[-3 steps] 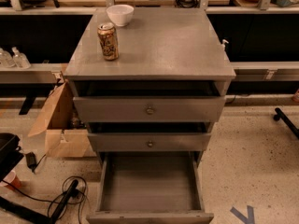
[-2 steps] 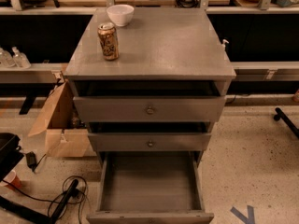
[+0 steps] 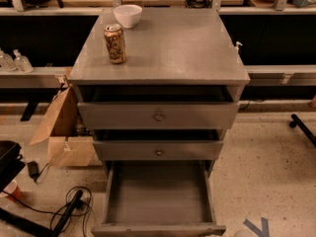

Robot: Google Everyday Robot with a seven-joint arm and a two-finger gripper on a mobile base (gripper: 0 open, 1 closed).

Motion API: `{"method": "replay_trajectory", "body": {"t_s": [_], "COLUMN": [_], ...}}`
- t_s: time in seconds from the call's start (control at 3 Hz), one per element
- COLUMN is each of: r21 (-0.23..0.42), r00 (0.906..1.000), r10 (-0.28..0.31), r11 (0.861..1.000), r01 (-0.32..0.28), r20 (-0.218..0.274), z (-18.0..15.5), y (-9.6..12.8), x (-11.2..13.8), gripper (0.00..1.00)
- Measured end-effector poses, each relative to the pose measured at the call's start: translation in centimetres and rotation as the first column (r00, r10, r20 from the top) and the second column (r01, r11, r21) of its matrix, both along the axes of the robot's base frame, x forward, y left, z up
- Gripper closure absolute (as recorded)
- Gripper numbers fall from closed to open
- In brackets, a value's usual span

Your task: Close bottom drawer

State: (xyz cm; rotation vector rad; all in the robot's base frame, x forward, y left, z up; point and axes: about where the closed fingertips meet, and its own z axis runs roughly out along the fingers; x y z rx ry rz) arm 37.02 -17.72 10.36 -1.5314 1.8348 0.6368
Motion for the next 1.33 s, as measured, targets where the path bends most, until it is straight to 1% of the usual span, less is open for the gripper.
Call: {"method": "replay_trajectory", "body": {"t_s": [0.33,0.67,1.0,1.33], "r21": [0.029,0.033,0.038,0.049], "r00": [0.9986,0.9984,0.9981,0.9978], "r10": [0.037,0.039,0.038,0.034], "r11": [0.999,0.999,0.999,0.998], "r01": [-0.038,-0.040,-0.039,-0.037], "r20": [0.038,0.042,0.049,0.057], "z": [-0.3,-0.2,-0.2,-0.1], "y": [1.7,1.9,2.1,2.6], "x": [2.9,3.0,3.6,4.9], "gripper": [1.00,1.00,1.00,1.00]}}
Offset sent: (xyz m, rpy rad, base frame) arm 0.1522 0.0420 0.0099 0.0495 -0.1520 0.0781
